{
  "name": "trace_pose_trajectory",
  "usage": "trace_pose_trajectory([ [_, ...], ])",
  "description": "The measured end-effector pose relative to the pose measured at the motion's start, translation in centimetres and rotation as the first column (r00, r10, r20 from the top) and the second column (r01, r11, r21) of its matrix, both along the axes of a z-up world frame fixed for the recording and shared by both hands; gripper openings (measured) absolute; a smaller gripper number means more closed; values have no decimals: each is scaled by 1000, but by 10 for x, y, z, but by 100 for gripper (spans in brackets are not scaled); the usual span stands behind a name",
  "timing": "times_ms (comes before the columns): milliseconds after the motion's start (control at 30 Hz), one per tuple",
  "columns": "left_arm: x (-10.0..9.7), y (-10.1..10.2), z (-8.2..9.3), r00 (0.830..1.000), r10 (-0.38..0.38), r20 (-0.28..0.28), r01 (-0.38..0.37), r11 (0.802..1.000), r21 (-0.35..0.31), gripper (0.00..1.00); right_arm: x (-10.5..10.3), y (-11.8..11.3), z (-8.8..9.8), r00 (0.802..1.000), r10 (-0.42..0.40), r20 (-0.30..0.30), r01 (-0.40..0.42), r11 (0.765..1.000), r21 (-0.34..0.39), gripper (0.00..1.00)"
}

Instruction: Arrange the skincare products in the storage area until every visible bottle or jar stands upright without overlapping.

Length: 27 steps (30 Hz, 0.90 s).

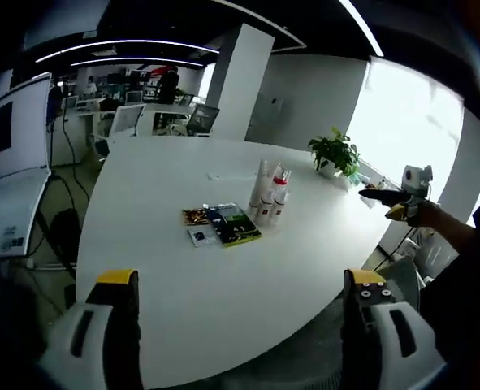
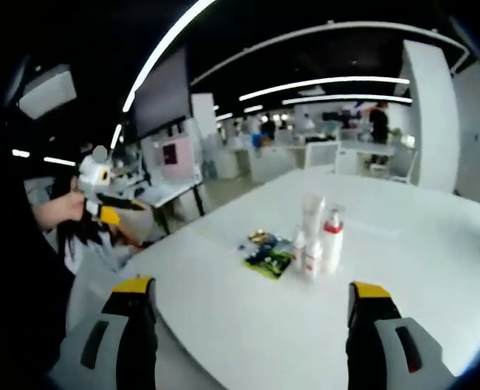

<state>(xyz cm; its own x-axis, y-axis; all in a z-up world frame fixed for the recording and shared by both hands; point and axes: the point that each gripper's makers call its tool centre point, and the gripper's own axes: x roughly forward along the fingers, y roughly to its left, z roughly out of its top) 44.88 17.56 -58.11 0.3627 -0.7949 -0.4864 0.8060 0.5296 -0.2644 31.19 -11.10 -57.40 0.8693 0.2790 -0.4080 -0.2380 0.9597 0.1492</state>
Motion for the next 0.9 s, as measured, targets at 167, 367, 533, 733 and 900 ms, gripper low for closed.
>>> trace_pose_trajectory([
  [167, 3, -8, 3, 1000, -14, 13, 14, 1000, 8, 99, -2, 3, -2, 1000, 7, -8, -7, 1000, -4, 99],
  [367, -2, -17, 3, 999, -43, 8, 43, 999, 8, 99, -4, 0, -4, 1000, 5, -15, -5, 1000, -2, 99],
  [533, -4, -18, -1, 998, -58, 0, 58, 998, 20, 99, -5, -1, -5, 1000, -2, -18, 3, 1000, 2, 99],
  [733, -4, -16, -3, 998, -60, -1, 60, 998, 31, 99, -6, -1, -7, 1000, -2, -23, 2, 1000, 5, 99],
  [900, -5, -17, -5, 998, -63, -3, 63, 997, 35, 99, -6, 0, -8, 1000, -3, -25, 4, 1000, 8, 99],
])
